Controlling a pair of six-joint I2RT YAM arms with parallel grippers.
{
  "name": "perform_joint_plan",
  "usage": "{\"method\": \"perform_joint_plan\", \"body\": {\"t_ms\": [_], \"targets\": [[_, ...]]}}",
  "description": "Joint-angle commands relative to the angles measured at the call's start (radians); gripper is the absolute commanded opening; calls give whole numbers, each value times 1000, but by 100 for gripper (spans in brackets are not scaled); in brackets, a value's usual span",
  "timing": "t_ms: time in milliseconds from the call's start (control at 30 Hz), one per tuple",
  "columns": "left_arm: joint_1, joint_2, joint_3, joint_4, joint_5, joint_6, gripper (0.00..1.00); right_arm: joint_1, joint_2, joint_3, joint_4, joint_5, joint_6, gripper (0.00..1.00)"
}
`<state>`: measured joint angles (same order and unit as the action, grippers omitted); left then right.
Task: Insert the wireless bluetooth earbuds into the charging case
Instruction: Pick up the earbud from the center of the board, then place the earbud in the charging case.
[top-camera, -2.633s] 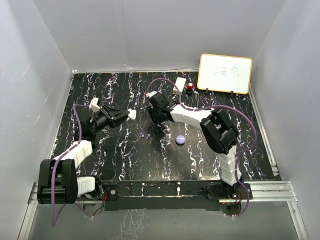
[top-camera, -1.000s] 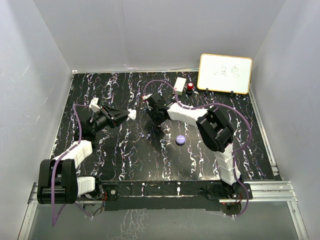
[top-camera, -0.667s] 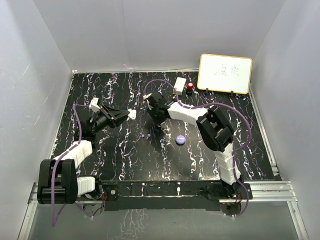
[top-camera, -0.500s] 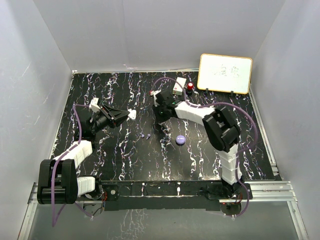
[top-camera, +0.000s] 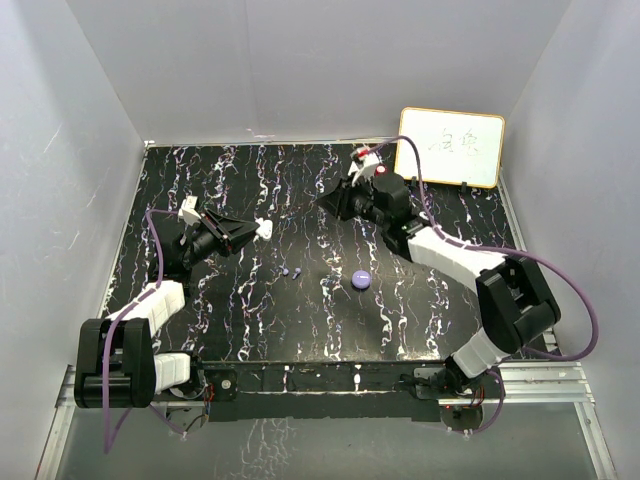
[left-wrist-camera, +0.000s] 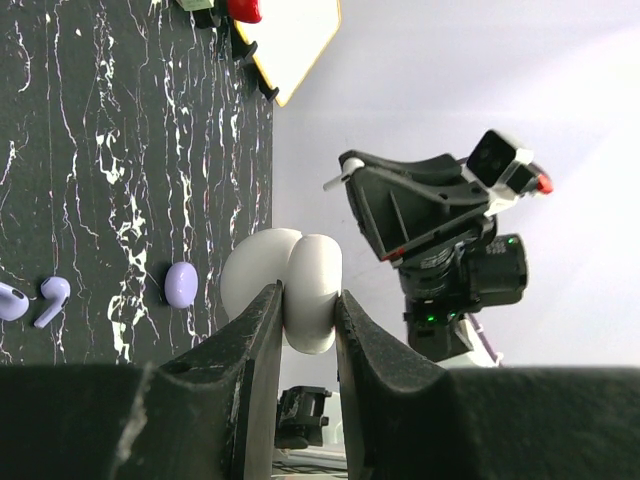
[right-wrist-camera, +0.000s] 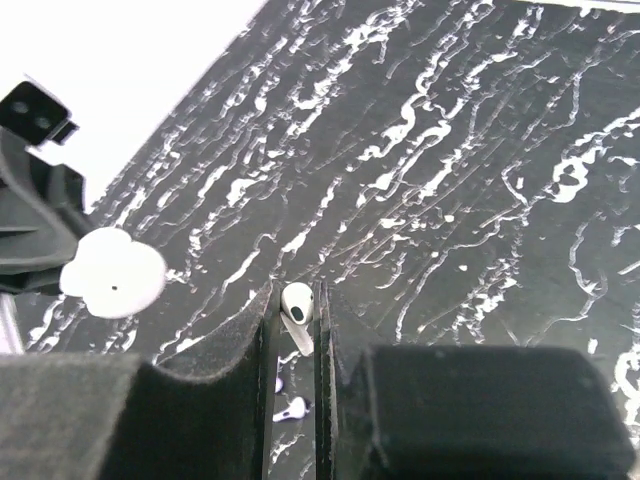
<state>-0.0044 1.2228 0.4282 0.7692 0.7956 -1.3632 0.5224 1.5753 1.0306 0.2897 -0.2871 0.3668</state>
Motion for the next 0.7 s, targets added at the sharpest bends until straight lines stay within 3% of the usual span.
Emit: {"method": "perform_joint_plan", "body": {"t_ms": [0,333,667], "targets": [[-11,1,34,9,6,-10,0,1,-47,-166,478,-69,129,0],[-76,47,78,29,-21,-22,0,-1,23,-323,1079,-159,207,0],[-137,113,125,106,-49,-69,0,1,154,-315,1383,-182,301,0]]}}
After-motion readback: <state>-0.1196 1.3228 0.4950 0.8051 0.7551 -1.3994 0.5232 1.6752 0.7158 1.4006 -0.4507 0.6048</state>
